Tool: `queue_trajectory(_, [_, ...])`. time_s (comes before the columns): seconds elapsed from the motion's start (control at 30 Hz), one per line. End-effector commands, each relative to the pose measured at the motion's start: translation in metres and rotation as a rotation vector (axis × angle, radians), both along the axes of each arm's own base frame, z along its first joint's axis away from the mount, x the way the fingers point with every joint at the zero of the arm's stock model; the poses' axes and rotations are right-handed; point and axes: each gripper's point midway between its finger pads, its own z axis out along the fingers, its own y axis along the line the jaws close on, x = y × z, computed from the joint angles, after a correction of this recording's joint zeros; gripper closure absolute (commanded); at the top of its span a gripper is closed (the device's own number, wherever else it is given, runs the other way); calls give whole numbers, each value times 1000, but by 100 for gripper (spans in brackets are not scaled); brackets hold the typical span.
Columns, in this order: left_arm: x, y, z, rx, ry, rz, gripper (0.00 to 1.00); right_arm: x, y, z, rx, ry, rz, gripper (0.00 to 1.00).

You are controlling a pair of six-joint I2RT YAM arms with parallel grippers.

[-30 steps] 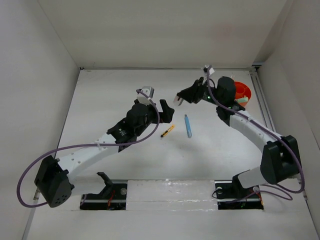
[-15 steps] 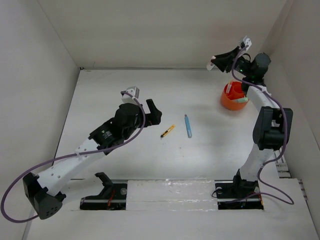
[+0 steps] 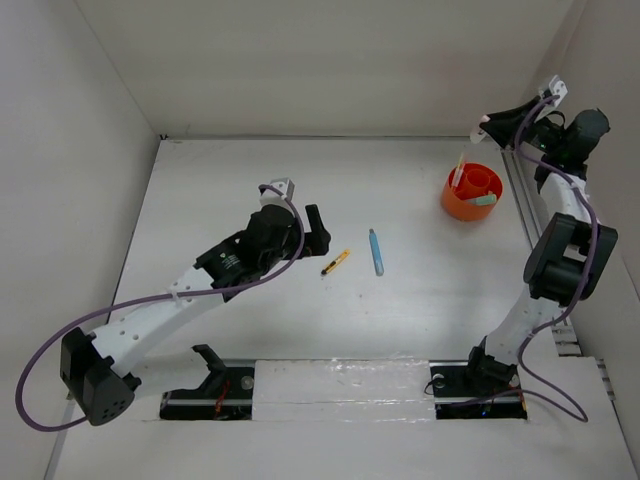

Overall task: Sort the stationery into containers
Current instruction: Place the stationery in the storage box.

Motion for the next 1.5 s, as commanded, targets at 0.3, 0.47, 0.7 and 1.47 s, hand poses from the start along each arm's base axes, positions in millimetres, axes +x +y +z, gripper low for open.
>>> queue_trajectory(0.3, [-1, -8, 10, -36, -33, -47, 0, 0, -42, -33, -64, -4, 56, 100])
queue_trajectory(0.47, [-1, -10, 7, -25, -26, -60, 0, 11, -63, -42, -64, -5, 27, 100])
queue_trajectory(0.7, [-1, -17, 1, -21, -23, -95, 0, 24, -82, -50, -62, 5, 17, 100])
queue_trajectory(1.47, [0, -23, 3, -30, -35, -128, 0, 51, -98, -100, 30, 137, 14, 100])
